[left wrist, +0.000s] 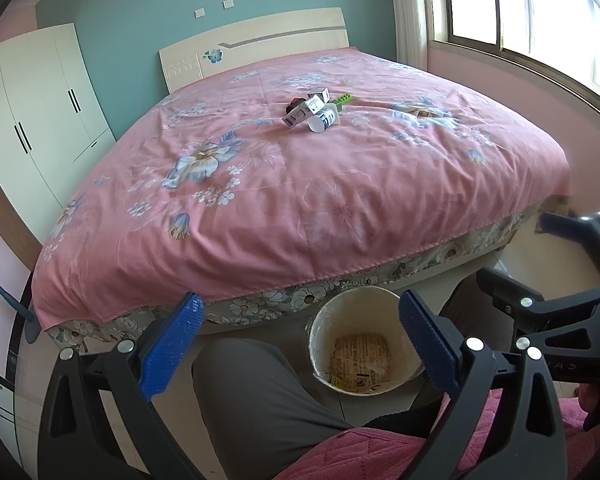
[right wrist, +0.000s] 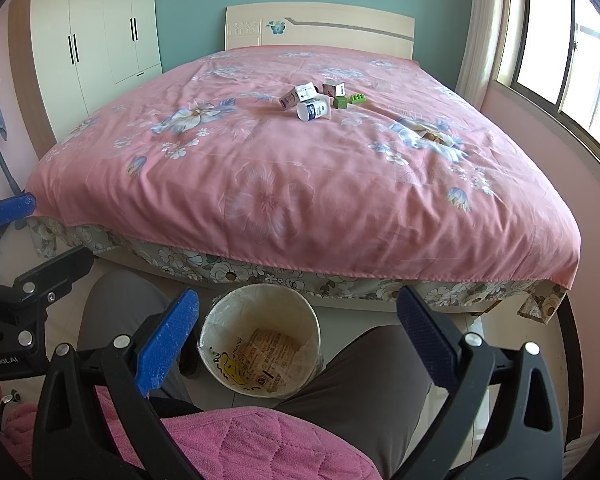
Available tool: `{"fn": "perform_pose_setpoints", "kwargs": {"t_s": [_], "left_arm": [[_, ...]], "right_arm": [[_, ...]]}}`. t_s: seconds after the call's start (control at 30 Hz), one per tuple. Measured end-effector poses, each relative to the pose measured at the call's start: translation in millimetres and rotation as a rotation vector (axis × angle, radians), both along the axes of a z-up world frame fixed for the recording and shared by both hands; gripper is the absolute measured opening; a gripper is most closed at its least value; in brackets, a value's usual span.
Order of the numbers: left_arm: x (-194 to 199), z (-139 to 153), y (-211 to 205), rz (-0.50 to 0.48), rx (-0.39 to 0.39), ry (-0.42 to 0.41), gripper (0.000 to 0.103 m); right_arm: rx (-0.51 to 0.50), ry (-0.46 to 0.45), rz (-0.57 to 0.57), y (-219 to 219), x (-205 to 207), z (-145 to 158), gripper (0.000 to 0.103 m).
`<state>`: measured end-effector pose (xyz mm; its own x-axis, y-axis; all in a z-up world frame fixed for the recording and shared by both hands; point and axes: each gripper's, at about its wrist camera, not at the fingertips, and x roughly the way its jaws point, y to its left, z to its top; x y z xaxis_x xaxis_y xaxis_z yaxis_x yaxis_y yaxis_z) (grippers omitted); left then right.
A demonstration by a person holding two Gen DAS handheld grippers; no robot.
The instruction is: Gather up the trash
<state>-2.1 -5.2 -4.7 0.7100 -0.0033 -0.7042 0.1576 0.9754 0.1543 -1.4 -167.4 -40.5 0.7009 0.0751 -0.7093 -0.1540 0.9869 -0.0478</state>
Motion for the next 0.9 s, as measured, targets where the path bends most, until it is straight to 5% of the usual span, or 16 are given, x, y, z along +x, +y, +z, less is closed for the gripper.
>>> {"fn": "perform_pose_setpoints", "kwargs": {"t_s": [0.9], "left_arm": [[-0.4,-2.6,-0.4,-0.002,-0.001,0.008,0.100]], "right_arm": [[0.003,0.007,0.000,-0.9,1.5,-3.7,0.097]]}}
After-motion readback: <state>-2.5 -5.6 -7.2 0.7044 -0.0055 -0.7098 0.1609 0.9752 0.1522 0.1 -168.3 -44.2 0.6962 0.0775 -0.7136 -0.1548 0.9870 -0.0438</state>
